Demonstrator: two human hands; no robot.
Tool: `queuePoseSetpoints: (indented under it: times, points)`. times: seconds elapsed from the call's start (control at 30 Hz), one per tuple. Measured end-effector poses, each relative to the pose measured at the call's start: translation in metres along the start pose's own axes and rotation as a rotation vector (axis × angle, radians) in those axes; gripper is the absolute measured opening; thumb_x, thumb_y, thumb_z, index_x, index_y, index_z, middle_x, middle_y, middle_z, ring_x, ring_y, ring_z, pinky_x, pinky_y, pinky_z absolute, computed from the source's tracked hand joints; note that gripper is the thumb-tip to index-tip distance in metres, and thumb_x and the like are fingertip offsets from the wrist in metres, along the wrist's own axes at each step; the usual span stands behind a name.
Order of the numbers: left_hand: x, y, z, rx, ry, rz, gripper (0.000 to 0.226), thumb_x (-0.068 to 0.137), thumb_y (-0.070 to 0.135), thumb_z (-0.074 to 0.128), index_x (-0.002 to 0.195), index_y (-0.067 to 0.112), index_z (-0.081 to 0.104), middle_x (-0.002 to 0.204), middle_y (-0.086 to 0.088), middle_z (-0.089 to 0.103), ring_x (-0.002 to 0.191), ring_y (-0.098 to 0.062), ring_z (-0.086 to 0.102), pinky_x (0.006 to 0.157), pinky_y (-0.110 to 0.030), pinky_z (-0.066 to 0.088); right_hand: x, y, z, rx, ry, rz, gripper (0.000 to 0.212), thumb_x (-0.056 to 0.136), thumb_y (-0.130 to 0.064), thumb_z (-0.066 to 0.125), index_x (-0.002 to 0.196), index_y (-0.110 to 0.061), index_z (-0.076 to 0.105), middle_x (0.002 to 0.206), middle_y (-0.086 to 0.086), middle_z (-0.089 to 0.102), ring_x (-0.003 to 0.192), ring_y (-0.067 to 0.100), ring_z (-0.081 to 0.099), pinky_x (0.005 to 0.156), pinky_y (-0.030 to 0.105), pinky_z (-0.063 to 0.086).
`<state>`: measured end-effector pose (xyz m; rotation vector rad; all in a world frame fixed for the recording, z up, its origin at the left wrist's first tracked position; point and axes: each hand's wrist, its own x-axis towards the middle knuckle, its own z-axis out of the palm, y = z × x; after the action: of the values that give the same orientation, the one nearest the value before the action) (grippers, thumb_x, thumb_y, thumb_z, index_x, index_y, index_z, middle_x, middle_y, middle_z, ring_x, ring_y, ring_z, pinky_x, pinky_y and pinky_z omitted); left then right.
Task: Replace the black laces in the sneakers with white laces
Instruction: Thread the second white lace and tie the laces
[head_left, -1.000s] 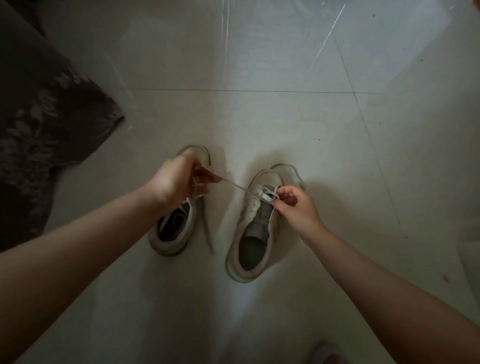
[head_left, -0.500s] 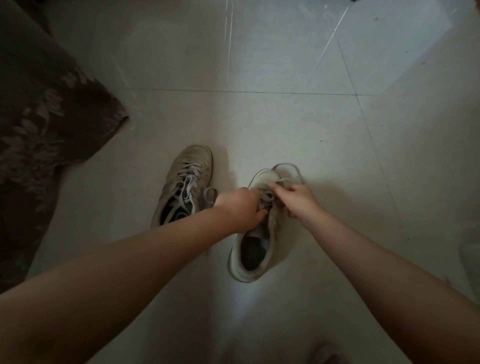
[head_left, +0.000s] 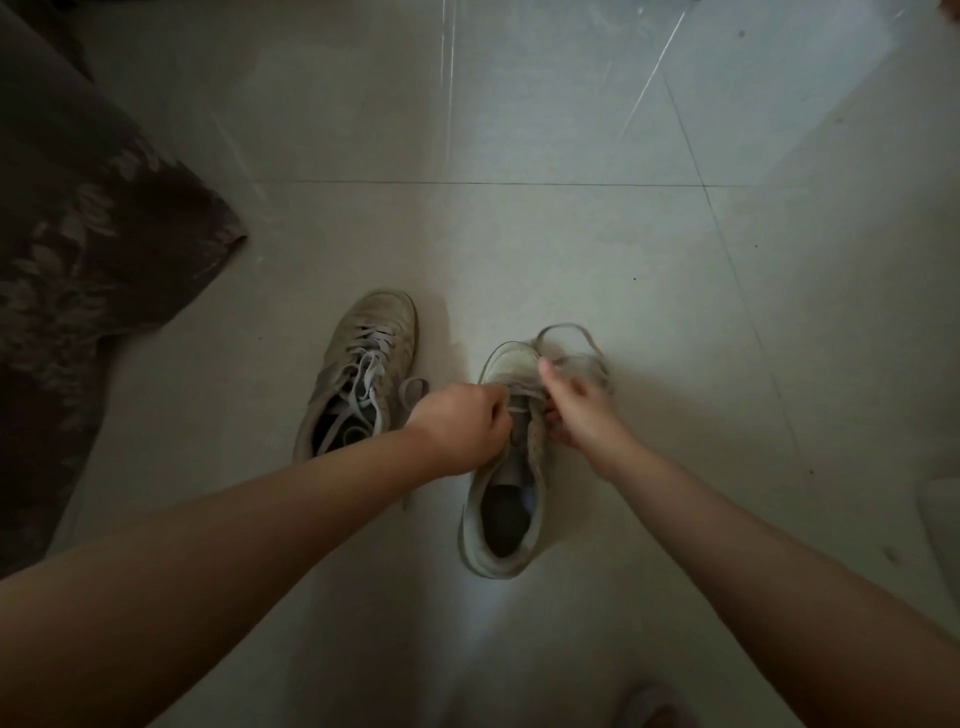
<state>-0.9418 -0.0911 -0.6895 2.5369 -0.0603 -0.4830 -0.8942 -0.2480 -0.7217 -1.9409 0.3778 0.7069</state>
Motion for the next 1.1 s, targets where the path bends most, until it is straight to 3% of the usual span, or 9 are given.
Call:
queuePoseSetpoints:
  times: [0.1, 0.23, 0.4, 0.5, 0.57, 0.67, 0.8, 0.93, 1.1]
  points:
    - [0.0, -0.001, -0.005, -0.04, -0.067, 0.016, 0.019, 0.094, 0.024, 0.041, 0.089, 0.012, 0.055, 0.092, -0.013, 0.064, 0.084, -0.031, 0.059, 0.068, -0.032, 0.043, -0.01, 0.008, 0.006, -0.1, -0.043, -0.115, 0.049, 0.071, -0.045, 0.077, 0.103, -0.018, 0.05, 0.09, -0.003, 0.055, 0.083, 0.01, 0.055, 0.08, 0.025, 0.047]
    - [-0.003, -0.013, -0.016, -0.32, -0.184, -0.047, 0.026, 0.094, 0.019, 0.043, 0.07, 0.018, 0.051, 0.089, -0.012, 0.067, 0.083, -0.028, 0.064, 0.074, -0.039, 0.054, -0.013, 0.013, 0.001, -0.128, -0.039, -0.121, 0.057, 0.068, -0.033, 0.083, 0.108, -0.019, 0.046, 0.088, -0.003, 0.05, 0.079, 0.009, 0.051, 0.072, 0.021, 0.046]
    - [-0.016, -0.036, -0.018, -0.716, -0.345, -0.153, 0.025, 0.099, 0.015, 0.04, 0.09, 0.006, 0.06, 0.102, -0.005, 0.07, 0.1, -0.019, 0.065, 0.088, -0.032, 0.054, -0.015, 0.015, 0.0, -0.07, -0.065, -0.114, 0.05, 0.072, -0.035, 0.08, 0.11, -0.019, 0.052, 0.093, -0.005, 0.055, 0.085, 0.008, 0.055, 0.071, 0.019, 0.044]
    - [-0.019, -0.042, -0.02, -0.399, -0.313, -0.075, 0.024, 0.098, 0.026, 0.044, 0.083, 0.015, 0.058, 0.081, 0.007, 0.063, 0.078, -0.008, 0.06, 0.07, -0.02, 0.048, -0.011, 0.012, -0.005, -0.017, -0.061, -0.072, 0.044, 0.078, -0.045, 0.071, 0.111, -0.018, 0.059, 0.099, -0.006, 0.06, 0.093, 0.009, 0.057, 0.081, 0.025, 0.045]
    - [-0.019, -0.041, -0.018, -0.148, -0.275, 0.013, 0.025, 0.097, 0.033, 0.044, 0.084, 0.018, 0.058, 0.077, 0.004, 0.059, 0.073, -0.01, 0.057, 0.065, -0.022, 0.042, -0.001, 0.01, -0.009, -0.007, 0.075, -0.053, 0.03, 0.088, -0.035, 0.063, 0.109, -0.013, 0.063, 0.095, -0.003, 0.063, 0.092, 0.014, 0.059, 0.079, 0.027, 0.043]
    - [-0.02, -0.039, -0.017, -0.159, -0.181, 0.042, 0.024, 0.097, 0.033, 0.046, 0.081, 0.017, 0.055, 0.077, 0.0, 0.062, 0.072, -0.015, 0.06, 0.066, -0.027, 0.045, 0.018, 0.013, -0.02, -0.279, 0.306, -0.118, 0.02, 0.086, -0.012, 0.059, 0.105, -0.011, 0.064, 0.107, 0.008, 0.062, 0.091, 0.021, 0.058, 0.076, 0.024, 0.042]
    - [-0.015, -0.032, -0.033, -0.209, -0.01, 0.086, 0.032, 0.095, 0.036, 0.049, 0.077, 0.01, 0.054, 0.062, 0.004, 0.049, 0.054, -0.007, 0.045, 0.055, -0.026, 0.036, 0.028, 0.028, -0.033, -0.618, 0.206, -0.26, 0.018, 0.082, -0.017, 0.065, 0.1, -0.014, 0.063, 0.107, 0.009, 0.056, 0.095, 0.027, 0.059, 0.085, 0.034, 0.049]
    - [-0.012, -0.031, -0.041, -0.169, -0.21, 0.052, 0.04, 0.097, 0.04, 0.042, 0.069, 0.018, 0.058, 0.051, 0.007, 0.052, 0.045, -0.004, 0.052, 0.05, -0.012, 0.039, 0.021, 0.036, -0.04, -0.678, 0.228, -0.342, 0.011, 0.083, -0.024, 0.067, 0.085, -0.022, 0.056, 0.094, -0.003, 0.049, 0.084, 0.021, 0.058, 0.074, 0.031, 0.047]
    - [-0.014, -0.03, -0.03, 0.079, -0.533, 0.036, 0.036, 0.099, 0.033, 0.038, 0.076, 0.018, 0.06, 0.073, 0.004, 0.07, 0.057, -0.006, 0.062, 0.069, -0.021, 0.049, 0.019, 0.024, -0.038, -0.656, 0.254, -0.484, 0.015, 0.085, -0.015, 0.055, 0.099, -0.013, 0.063, 0.102, 0.0, 0.051, 0.079, 0.019, 0.055, 0.068, 0.028, 0.041]
